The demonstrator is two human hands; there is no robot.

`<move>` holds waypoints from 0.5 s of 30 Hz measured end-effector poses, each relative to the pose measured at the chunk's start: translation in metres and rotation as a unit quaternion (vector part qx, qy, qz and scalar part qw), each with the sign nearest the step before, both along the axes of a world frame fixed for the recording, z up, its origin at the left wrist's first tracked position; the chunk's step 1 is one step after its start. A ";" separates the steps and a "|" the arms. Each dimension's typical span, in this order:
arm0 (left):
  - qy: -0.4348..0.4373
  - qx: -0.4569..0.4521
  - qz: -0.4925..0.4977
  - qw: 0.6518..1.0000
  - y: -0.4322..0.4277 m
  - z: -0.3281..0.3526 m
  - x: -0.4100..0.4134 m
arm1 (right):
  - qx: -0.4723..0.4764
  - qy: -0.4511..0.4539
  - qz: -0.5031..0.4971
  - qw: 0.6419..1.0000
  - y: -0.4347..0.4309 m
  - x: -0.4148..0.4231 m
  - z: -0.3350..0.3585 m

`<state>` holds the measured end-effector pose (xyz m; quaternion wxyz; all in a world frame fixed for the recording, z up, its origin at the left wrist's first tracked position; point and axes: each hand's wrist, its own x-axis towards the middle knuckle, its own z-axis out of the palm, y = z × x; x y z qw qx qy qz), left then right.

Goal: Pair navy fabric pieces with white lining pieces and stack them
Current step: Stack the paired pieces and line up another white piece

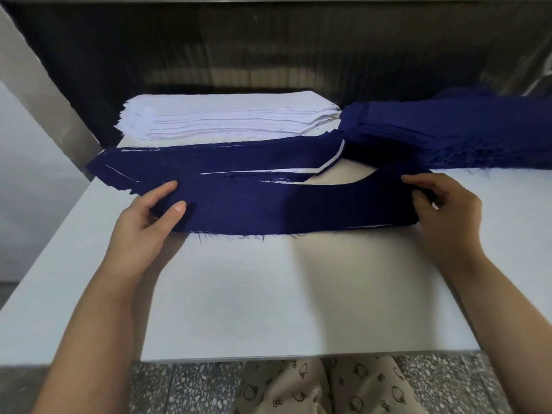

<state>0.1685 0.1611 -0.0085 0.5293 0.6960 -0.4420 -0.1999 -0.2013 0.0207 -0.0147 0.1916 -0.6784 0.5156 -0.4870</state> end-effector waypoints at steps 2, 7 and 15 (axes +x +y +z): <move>0.087 -0.062 0.018 0.994 -0.002 0.000 0.004 | -0.019 -0.025 0.011 0.999 0.000 0.008 0.004; 0.365 -0.161 0.013 0.917 -0.016 0.006 0.014 | -0.017 -0.100 0.043 0.994 -0.012 0.039 0.009; 0.481 -0.152 0.004 0.864 -0.045 0.020 0.064 | -0.001 -0.130 0.062 0.990 -0.051 0.103 0.007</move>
